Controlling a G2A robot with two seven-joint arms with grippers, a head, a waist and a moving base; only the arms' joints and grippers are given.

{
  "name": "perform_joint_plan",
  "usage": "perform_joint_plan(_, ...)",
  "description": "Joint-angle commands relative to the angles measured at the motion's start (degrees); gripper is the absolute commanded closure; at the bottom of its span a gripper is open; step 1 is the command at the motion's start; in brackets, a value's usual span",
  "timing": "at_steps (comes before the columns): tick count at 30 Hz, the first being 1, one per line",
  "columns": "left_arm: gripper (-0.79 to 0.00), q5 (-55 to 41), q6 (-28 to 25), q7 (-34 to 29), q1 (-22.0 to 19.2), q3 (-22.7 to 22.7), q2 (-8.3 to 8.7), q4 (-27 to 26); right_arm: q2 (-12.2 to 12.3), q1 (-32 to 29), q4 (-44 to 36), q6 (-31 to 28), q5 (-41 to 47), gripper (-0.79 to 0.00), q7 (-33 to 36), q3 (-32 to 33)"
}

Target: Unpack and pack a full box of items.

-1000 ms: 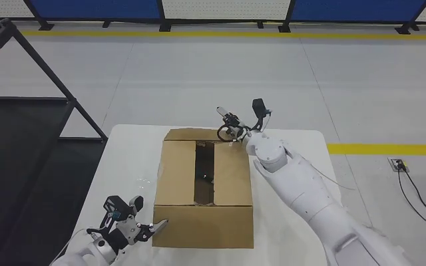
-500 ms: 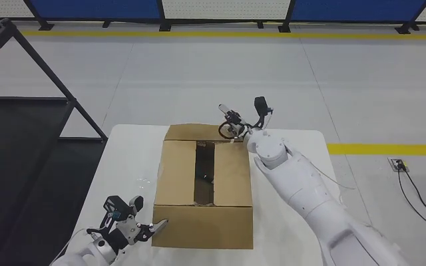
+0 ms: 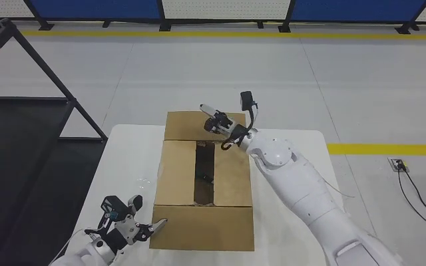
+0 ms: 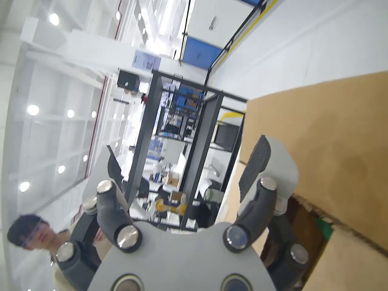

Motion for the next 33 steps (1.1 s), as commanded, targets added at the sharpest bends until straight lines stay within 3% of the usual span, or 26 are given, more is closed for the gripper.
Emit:
perform_joint_plan(1,-0.785,-1.3,-0.6,0.8,0.9,-1.2,0.11,-0.7,0.4,-0.6,-1.9,1.7,-0.8,-0.785,5.1,0.2)
perform_joint_plan(7,-0.785,-7.0,-1.8,2.8,2.7,-4.8,0.35,-1.6,0.9,-1.3,-4.8,9.7,-5.4,-0.785,10.6,-0.6)
perform_joint_plan(14,-0.785,-13.3,1.3,3.5,3.0,-8.9,0.46,0.4,0.7,-1.6,-4.2,15.6,-9.2,-0.785,13.1,-1.9)
perform_joint_plan(25,-0.785,-14.7,2.4,0.5,0.6,-9.8,0.85,4.4,-1.8,-2.4,0.4,16.9,-7.6,-0.785,11.5,-4.2)
perform_joint_plan(33,-0.785,-14.5,2.7,0.4,-0.2,-8.6,0.89,5.5,-3.5,-1.8,4.2,11.4,0.3,-0.785,17.0,-2.9)
